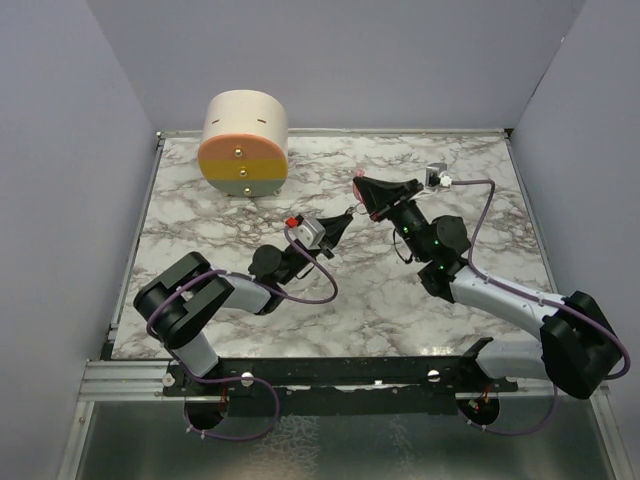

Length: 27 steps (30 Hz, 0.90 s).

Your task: Put the keys on the keyring

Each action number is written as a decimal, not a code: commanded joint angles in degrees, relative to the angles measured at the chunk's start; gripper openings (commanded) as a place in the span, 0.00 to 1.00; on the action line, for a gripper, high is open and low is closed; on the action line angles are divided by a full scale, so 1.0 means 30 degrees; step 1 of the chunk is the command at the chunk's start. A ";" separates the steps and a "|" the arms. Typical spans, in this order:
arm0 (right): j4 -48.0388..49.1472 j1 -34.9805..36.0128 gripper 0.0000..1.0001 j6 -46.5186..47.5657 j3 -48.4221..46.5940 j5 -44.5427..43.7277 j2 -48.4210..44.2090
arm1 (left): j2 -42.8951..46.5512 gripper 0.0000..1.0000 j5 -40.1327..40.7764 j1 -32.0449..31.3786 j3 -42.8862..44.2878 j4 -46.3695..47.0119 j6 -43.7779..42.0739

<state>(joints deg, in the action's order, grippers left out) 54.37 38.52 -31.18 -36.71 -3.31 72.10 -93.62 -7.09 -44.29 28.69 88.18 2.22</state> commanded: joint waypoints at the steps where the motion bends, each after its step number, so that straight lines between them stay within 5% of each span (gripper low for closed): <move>1: 0.0829 0.0020 0.01 -0.0049 -0.1058 0.0737 -0.0272 | -0.0561 0.00 -0.0408 -0.0263 0.0411 0.3199 0.0237; 27: 0.1245 0.0020 0.01 -0.0007 -0.1351 0.0869 -0.0125 | -0.0593 0.00 -0.0775 -0.0816 0.1284 0.3459 0.0812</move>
<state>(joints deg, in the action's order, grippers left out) 55.37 38.52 -31.24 -39.18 -1.61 71.05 -96.75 -7.68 -45.91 31.20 88.18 3.57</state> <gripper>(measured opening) 0.022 0.030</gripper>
